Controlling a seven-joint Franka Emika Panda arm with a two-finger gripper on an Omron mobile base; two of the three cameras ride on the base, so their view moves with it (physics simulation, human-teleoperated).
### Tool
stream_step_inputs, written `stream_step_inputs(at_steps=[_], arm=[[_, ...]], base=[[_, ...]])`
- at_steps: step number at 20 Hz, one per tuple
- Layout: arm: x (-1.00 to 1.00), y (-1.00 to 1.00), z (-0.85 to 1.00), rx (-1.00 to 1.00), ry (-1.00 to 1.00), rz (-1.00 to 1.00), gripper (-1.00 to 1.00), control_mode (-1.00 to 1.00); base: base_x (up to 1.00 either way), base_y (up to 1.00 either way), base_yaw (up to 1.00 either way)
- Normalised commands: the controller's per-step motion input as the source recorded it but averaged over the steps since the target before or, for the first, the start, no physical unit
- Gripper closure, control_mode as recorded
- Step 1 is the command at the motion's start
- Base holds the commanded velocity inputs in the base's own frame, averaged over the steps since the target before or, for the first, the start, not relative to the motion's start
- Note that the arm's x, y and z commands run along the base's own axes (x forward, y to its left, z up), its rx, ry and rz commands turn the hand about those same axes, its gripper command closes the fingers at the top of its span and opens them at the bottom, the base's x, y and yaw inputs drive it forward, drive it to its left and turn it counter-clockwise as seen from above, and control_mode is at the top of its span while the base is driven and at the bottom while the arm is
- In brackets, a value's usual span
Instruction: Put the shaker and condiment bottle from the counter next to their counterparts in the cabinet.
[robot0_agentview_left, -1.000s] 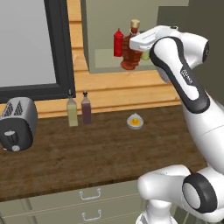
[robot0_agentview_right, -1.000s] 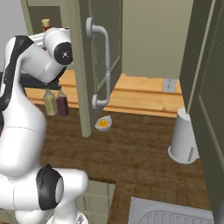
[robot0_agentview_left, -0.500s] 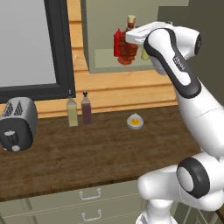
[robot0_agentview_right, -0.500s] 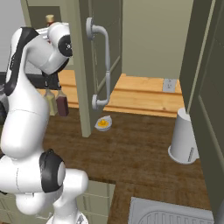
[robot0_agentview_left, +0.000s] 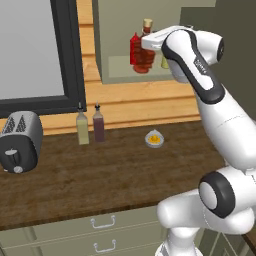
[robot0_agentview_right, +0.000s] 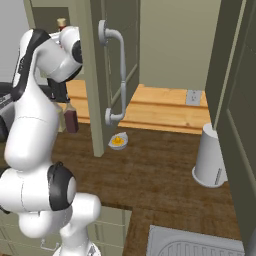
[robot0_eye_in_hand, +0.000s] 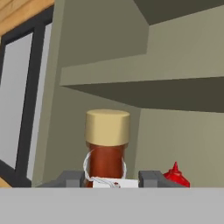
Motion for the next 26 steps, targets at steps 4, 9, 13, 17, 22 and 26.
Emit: stream_step_inputs(at_steps=[4,9,13,17,22,26], arm=[[0.21,0.0,0.0,0.0,0.0,0.0,1.0,-1.0],[0.3,0.0,-0.01,0.0,0.0,0.0,1.0,-1.0],[0.35,0.0,-0.06,0.0,0.04,0.02,1.0,-1.0],[0.31,0.0,-0.06,0.0,0.07,0.03,1.0,-1.0],[0.28,0.0,-0.01,0.0,0.05,0.03,1.0,-1.0],[0.28,0.0,0.0,0.0,0.0,0.0,1.0,-1.0]], base=[[0.0,0.0,0.0],[0.0,0.0,0.0],[0.0,0.0,0.0],[0.0,0.0,0.0],[0.0,0.0,0.0],[0.0,0.0,0.0]])
